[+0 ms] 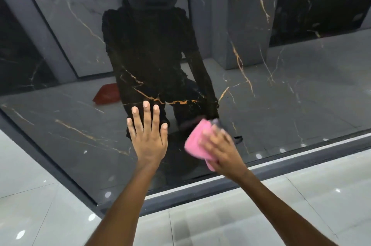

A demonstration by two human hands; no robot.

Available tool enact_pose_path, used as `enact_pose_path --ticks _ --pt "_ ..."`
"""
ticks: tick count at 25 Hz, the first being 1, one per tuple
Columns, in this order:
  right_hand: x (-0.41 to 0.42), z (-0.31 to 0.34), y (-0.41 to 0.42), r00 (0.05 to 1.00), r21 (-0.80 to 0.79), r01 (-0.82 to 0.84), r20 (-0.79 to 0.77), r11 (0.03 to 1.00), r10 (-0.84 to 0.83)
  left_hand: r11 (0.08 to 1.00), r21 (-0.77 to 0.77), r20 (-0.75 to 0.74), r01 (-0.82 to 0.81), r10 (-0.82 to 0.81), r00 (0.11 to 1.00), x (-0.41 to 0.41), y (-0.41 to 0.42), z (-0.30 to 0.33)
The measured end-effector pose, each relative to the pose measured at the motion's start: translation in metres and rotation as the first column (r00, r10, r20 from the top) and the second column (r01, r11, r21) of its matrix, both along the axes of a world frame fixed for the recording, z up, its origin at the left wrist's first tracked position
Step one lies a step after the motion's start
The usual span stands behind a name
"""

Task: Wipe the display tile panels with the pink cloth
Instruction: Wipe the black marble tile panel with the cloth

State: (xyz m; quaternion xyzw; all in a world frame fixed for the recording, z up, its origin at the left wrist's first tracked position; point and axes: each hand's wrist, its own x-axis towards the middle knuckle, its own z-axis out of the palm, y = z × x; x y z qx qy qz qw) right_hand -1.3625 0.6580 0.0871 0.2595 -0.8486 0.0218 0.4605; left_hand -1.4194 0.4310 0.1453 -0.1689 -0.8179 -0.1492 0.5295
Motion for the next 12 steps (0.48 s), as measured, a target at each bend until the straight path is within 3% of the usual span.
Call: enact_pose_path --ticks 2,3,4,6,7,9,10,11,12 --pt "-0.013 0.058 -0.019 0.99 -0.45 0.001 -0.123 0.893 -0.063 1.0 0.03 0.057 -0.007 0.006 0.998 0.007 0.003 -0.021" --pt "-0.02 0.081 -0.026 0.986 -0.554 0.02 -0.129 0.832 -0.109 0.999 0.033 0.095 -0.005 0.002 0.995 0.013 0.004 -0.043" --pt "-0.026 0.085 -0.032 0.975 -0.548 0.049 -0.154 0.835 -0.159 1.0 0.03 0.134 0.002 -0.006 0.991 0.02 0.004 -0.068" --pt "-0.032 0.033 -0.035 0.966 -0.296 0.099 -0.202 0.95 -0.163 1.0 0.013 0.196 0.004 -0.006 0.981 0.026 0.001 -0.11" --pt "-0.029 -0.015 -0.032 0.979 -0.083 0.114 -0.157 0.99 -0.126 1.0 0.005 0.21 -0.004 0.003 0.978 0.024 -0.001 -0.122" --pt "-0.009 -0.086 -0.009 0.992 0.365 0.115 0.012 0.924 -0.128 0.999 -0.02 0.191 -0.041 0.044 0.981 0.016 -0.001 -0.129" --pt "-0.007 -0.098 0.003 0.993 0.492 0.075 0.041 0.868 -0.109 0.997 -0.032 0.172 -0.065 0.069 0.983 0.013 -0.001 -0.128" --pt "-0.01 -0.092 0.006 0.998 0.525 0.044 0.006 0.85 -0.055 0.996 -0.035 0.155 -0.077 0.082 0.984 0.011 0.0 -0.128" --pt "-0.015 -0.073 0.002 0.999 0.437 0.042 -0.027 0.898 -0.033 0.996 -0.035 0.138 -0.079 0.083 0.987 0.011 0.0 -0.13"
